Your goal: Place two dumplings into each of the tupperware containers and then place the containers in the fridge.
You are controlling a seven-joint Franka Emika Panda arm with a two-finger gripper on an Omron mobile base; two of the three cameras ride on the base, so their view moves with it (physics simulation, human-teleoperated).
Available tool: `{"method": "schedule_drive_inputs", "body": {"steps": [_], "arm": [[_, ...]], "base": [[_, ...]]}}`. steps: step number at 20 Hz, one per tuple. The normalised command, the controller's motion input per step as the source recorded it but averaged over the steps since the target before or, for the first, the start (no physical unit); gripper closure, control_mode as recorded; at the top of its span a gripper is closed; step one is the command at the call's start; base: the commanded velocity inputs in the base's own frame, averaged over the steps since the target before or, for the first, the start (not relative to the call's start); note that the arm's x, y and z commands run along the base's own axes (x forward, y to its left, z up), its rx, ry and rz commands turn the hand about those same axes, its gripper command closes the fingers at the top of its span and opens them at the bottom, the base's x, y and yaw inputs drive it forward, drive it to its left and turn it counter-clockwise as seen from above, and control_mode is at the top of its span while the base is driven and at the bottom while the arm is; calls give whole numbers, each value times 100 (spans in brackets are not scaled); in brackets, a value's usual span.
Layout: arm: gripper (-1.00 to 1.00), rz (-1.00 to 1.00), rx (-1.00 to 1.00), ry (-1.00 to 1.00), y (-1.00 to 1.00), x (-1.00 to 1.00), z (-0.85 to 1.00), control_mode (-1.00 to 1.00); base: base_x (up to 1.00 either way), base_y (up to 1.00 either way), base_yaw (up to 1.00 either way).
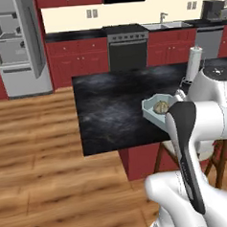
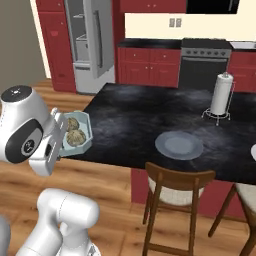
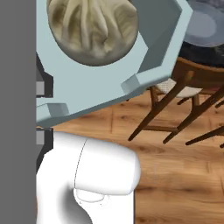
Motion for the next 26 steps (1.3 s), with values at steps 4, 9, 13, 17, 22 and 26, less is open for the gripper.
{"method": "schedule_drive_inputs", "body": {"steps": [4, 9, 13, 17, 22, 26], "arm": [[100, 0, 0, 0, 0, 0, 0, 100], [100, 0, 0, 0, 0, 0, 0, 100], [100, 0, 0, 0, 0, 0, 0, 100], [100, 0, 0, 0, 0, 0, 0, 100], [100, 0, 0, 0, 0, 0, 0, 100], [100, 0, 0, 0, 0, 0, 0, 100]], "base": [[0, 100, 0], [11, 100, 0], [79, 100, 0], [100, 100, -1], [100, 100, -1], [100, 100, -1]]}}
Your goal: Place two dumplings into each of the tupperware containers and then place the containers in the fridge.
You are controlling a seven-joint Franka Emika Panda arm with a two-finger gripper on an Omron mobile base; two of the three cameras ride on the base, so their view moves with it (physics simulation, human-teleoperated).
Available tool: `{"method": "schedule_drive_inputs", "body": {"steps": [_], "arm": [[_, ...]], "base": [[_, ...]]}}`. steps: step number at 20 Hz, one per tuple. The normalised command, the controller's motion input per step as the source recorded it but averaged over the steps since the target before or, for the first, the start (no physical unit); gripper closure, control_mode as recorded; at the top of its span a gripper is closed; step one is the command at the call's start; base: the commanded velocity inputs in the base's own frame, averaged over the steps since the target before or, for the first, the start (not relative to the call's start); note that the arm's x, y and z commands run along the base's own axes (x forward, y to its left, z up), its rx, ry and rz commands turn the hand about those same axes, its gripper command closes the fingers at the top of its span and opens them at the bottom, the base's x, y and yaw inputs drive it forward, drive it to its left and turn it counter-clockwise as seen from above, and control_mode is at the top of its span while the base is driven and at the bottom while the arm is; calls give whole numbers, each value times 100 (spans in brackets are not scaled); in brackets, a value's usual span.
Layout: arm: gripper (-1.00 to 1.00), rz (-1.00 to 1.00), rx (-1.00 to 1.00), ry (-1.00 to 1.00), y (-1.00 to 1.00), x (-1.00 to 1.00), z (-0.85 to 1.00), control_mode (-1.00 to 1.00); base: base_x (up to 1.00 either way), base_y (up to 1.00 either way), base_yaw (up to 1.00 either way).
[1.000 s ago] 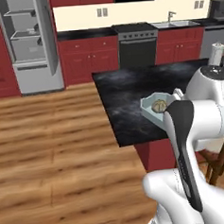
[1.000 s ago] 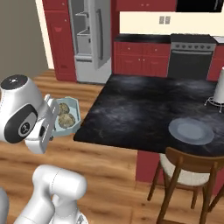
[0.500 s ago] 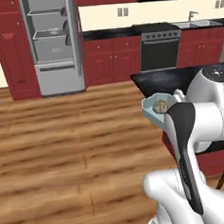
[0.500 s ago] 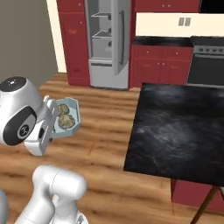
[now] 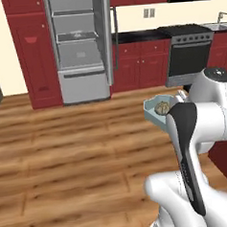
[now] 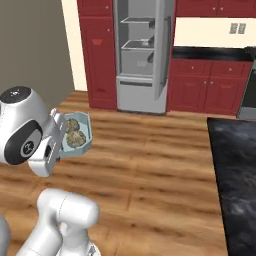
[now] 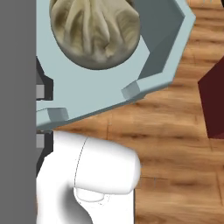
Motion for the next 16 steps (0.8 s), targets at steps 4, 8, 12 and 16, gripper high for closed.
{"method": "schedule_drive_inputs", "body": {"steps": [4, 8, 12, 16], "arm": [[100, 0, 0, 0, 0, 0, 0, 100], [100, 0, 0, 0, 0, 0, 0, 100], [100, 0, 0, 0, 0, 0, 0, 100], [100, 0, 0, 0, 0, 0, 0, 100]], "base": [[100, 100, -6], [100, 94, -10], [100, 90, -20], [100, 47, -22]]}}
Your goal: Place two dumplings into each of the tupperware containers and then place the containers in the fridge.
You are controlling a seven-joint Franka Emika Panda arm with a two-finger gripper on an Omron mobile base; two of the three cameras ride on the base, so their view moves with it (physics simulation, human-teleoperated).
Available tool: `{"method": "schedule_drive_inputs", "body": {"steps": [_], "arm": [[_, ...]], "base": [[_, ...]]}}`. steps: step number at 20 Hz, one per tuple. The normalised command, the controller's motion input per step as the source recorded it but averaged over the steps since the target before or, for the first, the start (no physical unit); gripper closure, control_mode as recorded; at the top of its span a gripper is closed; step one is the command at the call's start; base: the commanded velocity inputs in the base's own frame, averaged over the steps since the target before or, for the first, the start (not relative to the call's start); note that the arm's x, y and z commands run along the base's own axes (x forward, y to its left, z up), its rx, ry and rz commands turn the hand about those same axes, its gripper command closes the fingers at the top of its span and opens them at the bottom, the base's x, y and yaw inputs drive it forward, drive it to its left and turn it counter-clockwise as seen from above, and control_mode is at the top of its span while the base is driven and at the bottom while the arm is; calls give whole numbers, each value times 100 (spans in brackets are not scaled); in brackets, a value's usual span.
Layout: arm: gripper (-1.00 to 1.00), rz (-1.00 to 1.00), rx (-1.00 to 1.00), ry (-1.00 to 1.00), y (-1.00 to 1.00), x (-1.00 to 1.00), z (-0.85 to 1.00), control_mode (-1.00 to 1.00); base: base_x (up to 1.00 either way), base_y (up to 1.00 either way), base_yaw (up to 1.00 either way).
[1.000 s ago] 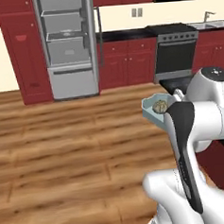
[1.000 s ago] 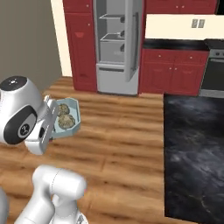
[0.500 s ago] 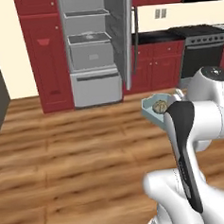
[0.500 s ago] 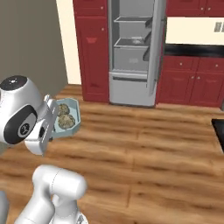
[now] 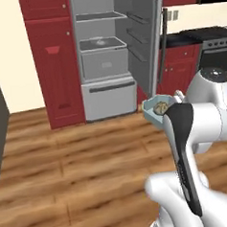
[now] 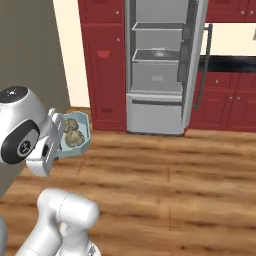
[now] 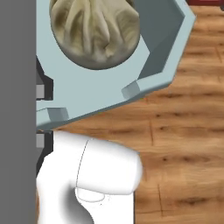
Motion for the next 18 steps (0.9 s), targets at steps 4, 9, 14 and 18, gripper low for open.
{"method": "schedule_drive_inputs", "body": {"steps": [4, 9, 14, 18], "arm": [[100, 0, 0, 0, 0, 0, 0, 100], [100, 0, 0, 0, 0, 0, 0, 100], [100, 0, 0, 0, 0, 0, 0, 100], [100, 0, 0, 0, 0, 0, 0, 100]], "base": [[100, -17, -20], [100, -51, -7], [100, -30, 1], [100, -4, 4]]}}
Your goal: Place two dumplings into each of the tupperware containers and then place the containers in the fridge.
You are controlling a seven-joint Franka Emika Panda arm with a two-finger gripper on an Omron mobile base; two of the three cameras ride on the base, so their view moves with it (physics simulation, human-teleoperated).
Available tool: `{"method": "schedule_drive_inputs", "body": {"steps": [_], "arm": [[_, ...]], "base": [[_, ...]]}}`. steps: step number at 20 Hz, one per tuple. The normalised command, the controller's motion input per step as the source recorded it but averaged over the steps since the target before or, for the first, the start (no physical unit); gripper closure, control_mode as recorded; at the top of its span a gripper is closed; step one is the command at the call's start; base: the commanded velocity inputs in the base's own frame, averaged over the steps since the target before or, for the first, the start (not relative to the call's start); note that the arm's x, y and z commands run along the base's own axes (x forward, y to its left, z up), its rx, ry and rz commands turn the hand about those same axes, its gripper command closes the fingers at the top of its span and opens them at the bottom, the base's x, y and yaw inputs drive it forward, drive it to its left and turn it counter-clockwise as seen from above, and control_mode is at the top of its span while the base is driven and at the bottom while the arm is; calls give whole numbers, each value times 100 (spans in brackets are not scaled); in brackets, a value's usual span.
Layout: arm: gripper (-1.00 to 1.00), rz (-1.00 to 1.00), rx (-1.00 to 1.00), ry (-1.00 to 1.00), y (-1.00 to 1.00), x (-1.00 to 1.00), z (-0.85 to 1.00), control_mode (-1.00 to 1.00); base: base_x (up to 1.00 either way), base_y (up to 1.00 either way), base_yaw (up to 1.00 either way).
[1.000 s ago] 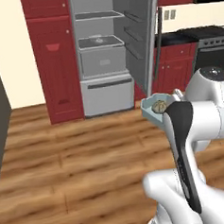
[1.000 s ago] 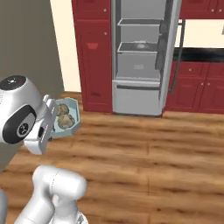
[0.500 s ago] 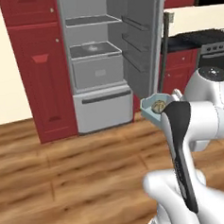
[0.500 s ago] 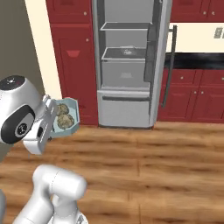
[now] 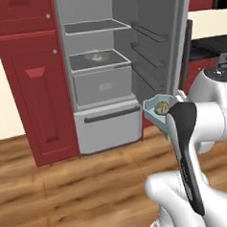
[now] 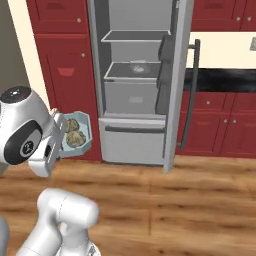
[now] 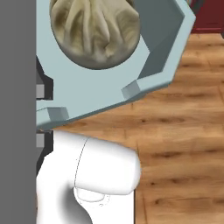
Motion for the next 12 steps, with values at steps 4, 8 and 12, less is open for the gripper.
{"method": "schedule_drive_inputs", "body": {"steps": [4, 8, 12], "arm": [[100, 0, 0, 0, 0, 0, 0, 100], [100, 0, 0, 0, 0, 0, 0, 100], [100, 0, 0, 0, 0, 0, 0, 100]], "base": [[100, -19, 4], [100, -33, 5], [100, -31, 7]]}}
